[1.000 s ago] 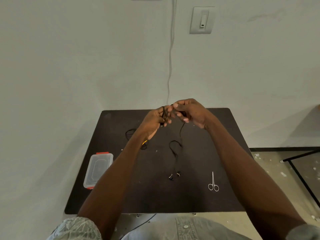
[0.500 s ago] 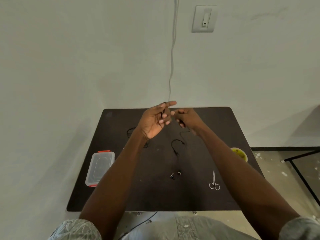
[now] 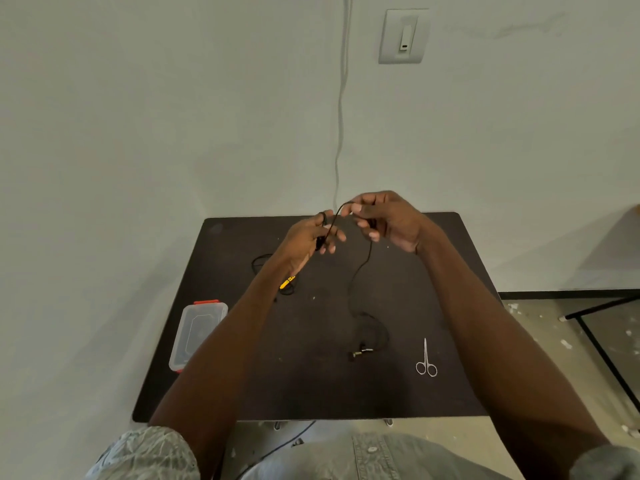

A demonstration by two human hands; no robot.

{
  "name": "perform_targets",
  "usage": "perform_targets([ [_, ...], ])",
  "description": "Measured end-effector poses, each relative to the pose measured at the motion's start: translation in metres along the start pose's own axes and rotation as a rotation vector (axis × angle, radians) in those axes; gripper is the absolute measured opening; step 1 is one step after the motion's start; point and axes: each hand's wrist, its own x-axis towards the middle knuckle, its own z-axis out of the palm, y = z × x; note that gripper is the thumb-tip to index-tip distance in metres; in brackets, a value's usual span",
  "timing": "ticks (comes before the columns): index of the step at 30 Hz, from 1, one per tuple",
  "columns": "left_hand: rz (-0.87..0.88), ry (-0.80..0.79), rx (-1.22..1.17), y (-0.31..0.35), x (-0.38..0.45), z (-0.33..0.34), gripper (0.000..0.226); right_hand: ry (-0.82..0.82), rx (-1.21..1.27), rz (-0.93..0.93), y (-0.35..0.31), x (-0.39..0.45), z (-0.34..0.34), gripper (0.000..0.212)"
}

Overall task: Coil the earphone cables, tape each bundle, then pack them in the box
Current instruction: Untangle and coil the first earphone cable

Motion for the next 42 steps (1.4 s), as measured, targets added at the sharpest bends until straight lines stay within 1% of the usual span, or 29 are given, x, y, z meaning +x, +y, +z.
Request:
perform_targets([
  [1,-0.002,-0.027,-0.003,0.0,-0.003,0.002,0.026,0.029,0.002,-0.019,-0.003,0.003,-0.002,0.023],
  [2,-0.012,-0.046,-0.012,-0.001,-0.005,0.004,0.027,0.063,0.006,-0.038,-0.004,0.006,-0.004,0.022],
  [5,-0.054,-0.109,-0.044,-0.002,-0.013,0.007,0.041,0.171,0.014,-0.067,-0.005,0.014,-0.01,0.025],
  [6,-0.066,-0.131,-0.046,-0.001,-0.014,0.007,0.042,0.202,0.005,-0.063,-0.003,0.017,-0.011,0.026],
  [9,-0.089,-0.218,-0.065,0.005,-0.018,0.008,0.039,0.28,-0.047,-0.02,0.008,0.023,-0.012,0.027],
  [11,-0.087,-0.263,-0.124,0.008,-0.019,0.009,0.034,0.328,-0.086,0.024,0.019,0.027,-0.011,0.026],
  [14,-0.019,-0.272,-0.271,0.015,-0.018,0.01,0.037,0.361,-0.15,0.105,0.041,0.028,-0.004,0.018],
  [15,0.023,-0.244,-0.33,0.018,-0.017,0.01,0.038,0.338,-0.169,0.131,0.051,0.026,-0.001,0.016],
  [17,0.103,-0.155,-0.447,0.023,-0.013,0.01,0.035,0.235,-0.167,0.177,0.068,0.019,0.01,0.018],
  [19,0.159,-0.025,-0.454,0.025,-0.008,0.009,0.036,0.09,-0.142,0.233,0.076,0.008,0.021,0.023],
  [20,0.165,0.048,-0.403,0.023,-0.005,0.007,0.038,0.02,-0.142,0.261,0.076,0.002,0.025,0.025],
  [22,0.133,0.17,-0.223,0.018,-0.001,0.005,0.04,-0.095,-0.141,0.269,0.066,-0.007,0.028,0.026],
  [24,0.097,0.214,-0.005,0.011,-0.002,0.004,0.037,-0.117,-0.094,0.218,0.046,-0.014,0.024,0.023],
  [26,0.067,0.186,0.134,0.004,-0.004,0.003,0.028,-0.07,-0.028,0.144,0.024,-0.015,0.015,0.021],
  [27,0.053,0.158,0.15,0.001,-0.005,0.003,0.027,-0.046,-0.015,0.109,0.014,-0.015,0.01,0.021],
  [30,0.005,0.069,0.08,-0.005,-0.006,0.005,0.038,0.011,-0.048,0.038,-0.004,-0.008,0.001,0.025],
  [34,-0.028,-0.017,-0.082,0.0,-0.013,0.013,0.034,0.122,-0.053,0.007,-0.004,0.005,-0.002,0.025],
  [37,-0.069,-0.094,-0.054,0.005,-0.018,0.016,0.043,0.209,-0.074,0.007,0.002,0.012,-0.003,0.024],
  [40,-0.097,-0.171,-0.022,0.01,-0.019,0.012,0.044,0.273,-0.082,0.018,0.012,0.016,0.0,0.022],
  [42,-0.089,-0.218,-0.061,0.013,-0.02,0.011,0.04,0.313,-0.059,0.026,0.02,0.017,0.003,0.02],
])
